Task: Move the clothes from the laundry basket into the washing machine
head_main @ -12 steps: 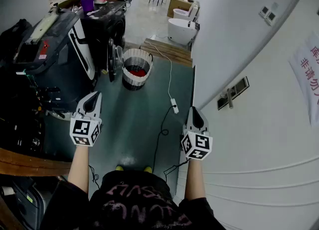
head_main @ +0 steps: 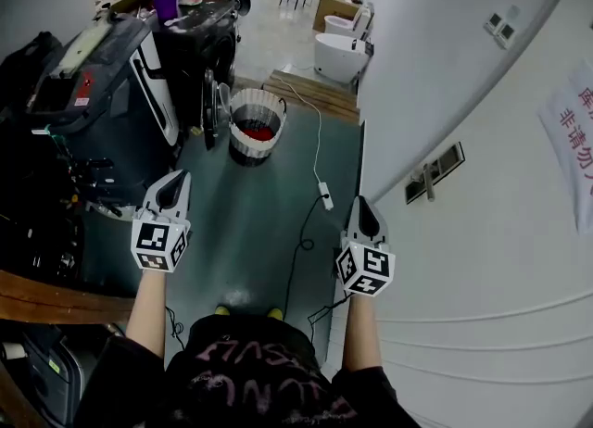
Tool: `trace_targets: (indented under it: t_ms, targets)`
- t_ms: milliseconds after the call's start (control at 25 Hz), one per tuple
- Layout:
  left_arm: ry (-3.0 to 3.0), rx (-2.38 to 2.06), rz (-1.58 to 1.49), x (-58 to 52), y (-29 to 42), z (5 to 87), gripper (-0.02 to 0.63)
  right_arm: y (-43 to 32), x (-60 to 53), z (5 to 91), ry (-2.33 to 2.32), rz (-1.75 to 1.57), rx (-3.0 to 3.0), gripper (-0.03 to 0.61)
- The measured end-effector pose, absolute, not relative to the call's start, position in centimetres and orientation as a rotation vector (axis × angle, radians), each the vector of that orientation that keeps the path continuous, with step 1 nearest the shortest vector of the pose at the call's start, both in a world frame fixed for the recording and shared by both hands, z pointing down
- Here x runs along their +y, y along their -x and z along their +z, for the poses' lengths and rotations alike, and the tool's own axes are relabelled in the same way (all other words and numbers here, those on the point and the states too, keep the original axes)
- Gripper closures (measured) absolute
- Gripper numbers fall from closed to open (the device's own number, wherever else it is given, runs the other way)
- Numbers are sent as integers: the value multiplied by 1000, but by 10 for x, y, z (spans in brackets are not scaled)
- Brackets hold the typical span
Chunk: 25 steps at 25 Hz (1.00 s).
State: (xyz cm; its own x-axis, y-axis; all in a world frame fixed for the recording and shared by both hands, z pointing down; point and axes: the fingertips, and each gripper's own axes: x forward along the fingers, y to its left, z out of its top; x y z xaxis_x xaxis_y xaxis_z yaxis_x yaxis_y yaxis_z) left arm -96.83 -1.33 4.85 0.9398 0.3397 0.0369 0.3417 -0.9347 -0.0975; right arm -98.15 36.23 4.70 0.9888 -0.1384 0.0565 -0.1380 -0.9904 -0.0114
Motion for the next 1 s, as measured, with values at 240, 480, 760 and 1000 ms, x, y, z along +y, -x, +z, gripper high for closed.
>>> trace_targets:
  t_ms: [240, 480, 760, 1000]
  targets:
    - [2995, -516, -17, -12, 970, 46, 603, 982, 357, 44, 3112, -73, 233, 574]
    - [3015, -511, -24, -16, 969, 46, 548, 980, 352, 43, 3099, -62, 280, 515]
    - [3010, -521, -38, -12, 967, 47, 384, 974, 345, 44, 3091, -61, 343, 303]
    - [3011, -525, -44, -9, 965, 48, 334, 973, 344, 48, 3081, -74, 366, 226]
